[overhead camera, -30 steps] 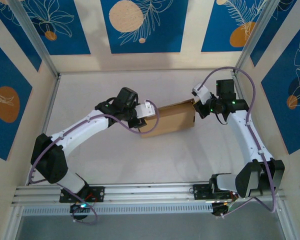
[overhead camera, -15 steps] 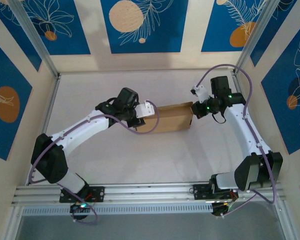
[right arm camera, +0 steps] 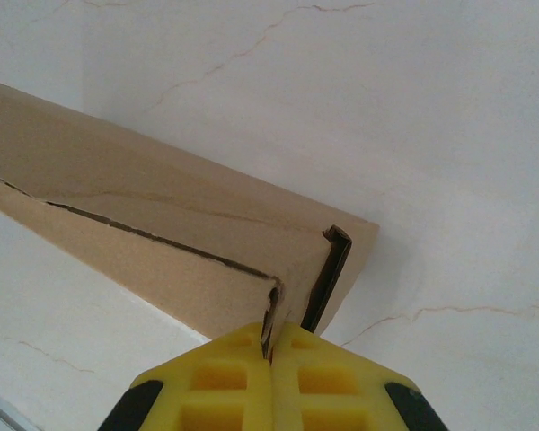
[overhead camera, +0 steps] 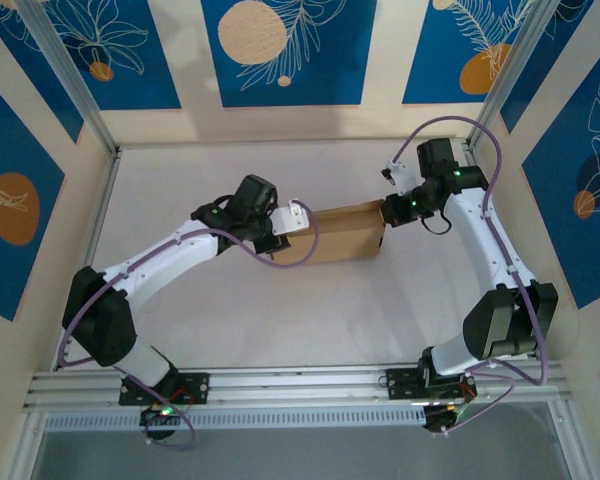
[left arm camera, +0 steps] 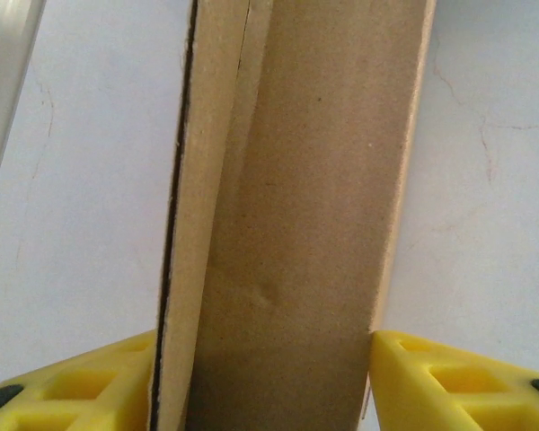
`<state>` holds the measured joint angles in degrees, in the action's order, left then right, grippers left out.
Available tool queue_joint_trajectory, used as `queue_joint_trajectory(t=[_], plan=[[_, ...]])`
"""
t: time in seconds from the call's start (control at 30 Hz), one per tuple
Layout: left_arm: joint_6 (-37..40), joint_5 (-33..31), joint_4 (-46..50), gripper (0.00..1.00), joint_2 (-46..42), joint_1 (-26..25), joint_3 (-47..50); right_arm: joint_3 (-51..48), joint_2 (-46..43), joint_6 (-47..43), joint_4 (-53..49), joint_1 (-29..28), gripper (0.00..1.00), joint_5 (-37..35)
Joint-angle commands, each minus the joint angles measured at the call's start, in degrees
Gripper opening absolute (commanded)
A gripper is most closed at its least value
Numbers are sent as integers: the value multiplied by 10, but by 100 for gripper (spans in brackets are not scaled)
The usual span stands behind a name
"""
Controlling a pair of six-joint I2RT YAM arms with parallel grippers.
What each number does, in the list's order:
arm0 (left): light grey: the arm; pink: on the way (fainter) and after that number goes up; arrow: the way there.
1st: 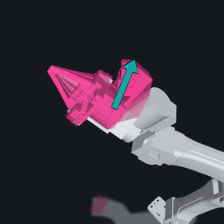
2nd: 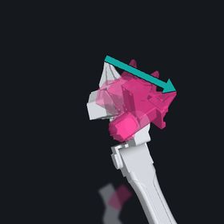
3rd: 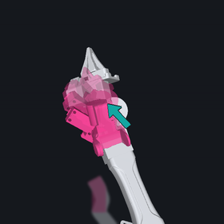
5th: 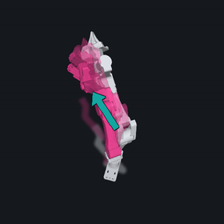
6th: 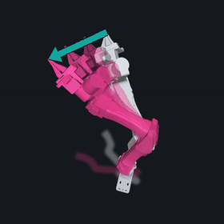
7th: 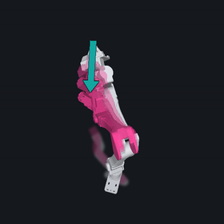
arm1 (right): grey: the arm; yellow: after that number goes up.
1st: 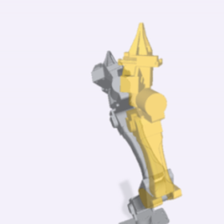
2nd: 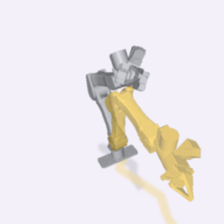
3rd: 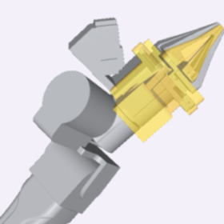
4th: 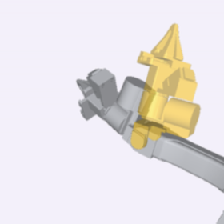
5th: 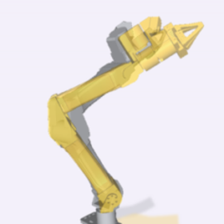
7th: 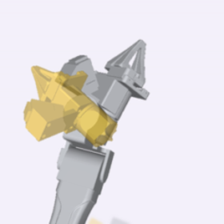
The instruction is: Fold the paper box
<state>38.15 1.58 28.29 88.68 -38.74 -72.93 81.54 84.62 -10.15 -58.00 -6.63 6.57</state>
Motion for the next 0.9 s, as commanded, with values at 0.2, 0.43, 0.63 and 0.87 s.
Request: queue_joint_trajectory(t=[0.2,0.43,0.63,0.87], plan=[[-8,-22,-21,56,22,11,-10,-44,-5,67,-23,-4,0,54],[-8,-25,-18,57,25,12,-10,-2,12,107,-48,14,0,79],[-8,-26,-20,57,25,14,-10,-49,-7,71,-23,-4,0,-16],[-15,-26,-22,57,27,14,-9,-102,-25,51,24,-27,0,-128]])
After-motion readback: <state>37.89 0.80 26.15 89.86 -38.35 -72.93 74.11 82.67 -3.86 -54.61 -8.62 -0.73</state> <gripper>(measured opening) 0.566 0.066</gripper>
